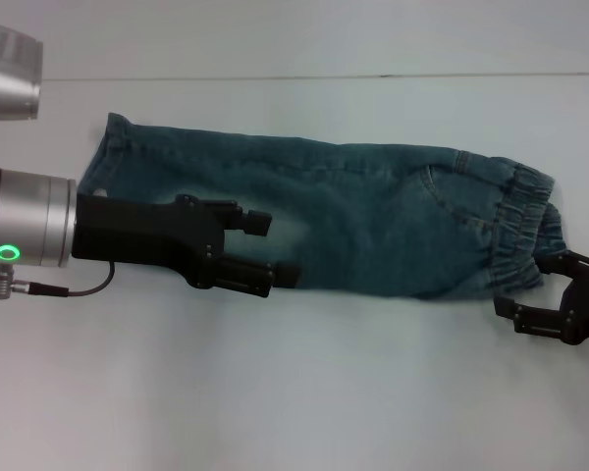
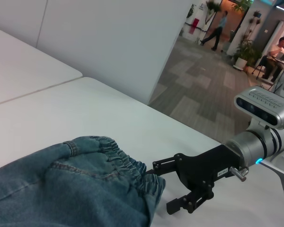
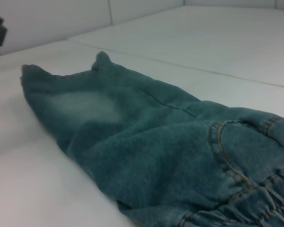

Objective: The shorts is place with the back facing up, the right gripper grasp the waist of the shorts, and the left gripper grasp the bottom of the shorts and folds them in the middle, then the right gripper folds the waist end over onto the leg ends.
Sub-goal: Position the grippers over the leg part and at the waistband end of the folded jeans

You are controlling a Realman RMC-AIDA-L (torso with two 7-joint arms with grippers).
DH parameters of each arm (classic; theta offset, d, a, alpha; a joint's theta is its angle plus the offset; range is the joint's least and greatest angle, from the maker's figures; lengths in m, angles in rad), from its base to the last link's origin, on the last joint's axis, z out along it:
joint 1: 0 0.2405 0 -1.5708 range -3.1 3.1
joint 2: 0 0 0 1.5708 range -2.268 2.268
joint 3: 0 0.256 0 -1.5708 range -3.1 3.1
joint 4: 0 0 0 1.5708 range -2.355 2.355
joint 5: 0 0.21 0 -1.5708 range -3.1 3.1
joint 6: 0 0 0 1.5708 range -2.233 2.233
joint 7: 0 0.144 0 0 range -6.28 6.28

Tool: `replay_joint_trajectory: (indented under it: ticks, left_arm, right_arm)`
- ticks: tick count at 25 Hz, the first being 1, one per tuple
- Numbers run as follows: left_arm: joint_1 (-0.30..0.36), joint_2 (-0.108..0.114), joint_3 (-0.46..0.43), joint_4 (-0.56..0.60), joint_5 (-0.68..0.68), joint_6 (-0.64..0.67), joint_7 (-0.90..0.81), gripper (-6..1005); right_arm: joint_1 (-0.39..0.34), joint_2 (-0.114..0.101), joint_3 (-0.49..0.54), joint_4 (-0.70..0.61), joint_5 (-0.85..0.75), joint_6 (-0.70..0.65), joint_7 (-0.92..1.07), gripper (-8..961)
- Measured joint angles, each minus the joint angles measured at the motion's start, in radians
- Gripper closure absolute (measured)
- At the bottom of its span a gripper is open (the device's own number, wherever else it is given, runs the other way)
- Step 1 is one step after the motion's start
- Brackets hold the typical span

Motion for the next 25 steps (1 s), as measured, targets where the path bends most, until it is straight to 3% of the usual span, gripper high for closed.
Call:
replay_joint_trajectory:
  ticks: [25]
  left_arm:
    - [-0.003, 0.002, 0.0, 0.003, 0.002, -0.025, 0.006, 67]
  right_arm:
    - [-0.013, 0.004, -0.029, -0.067, -0.047, -0.002, 0.208, 79]
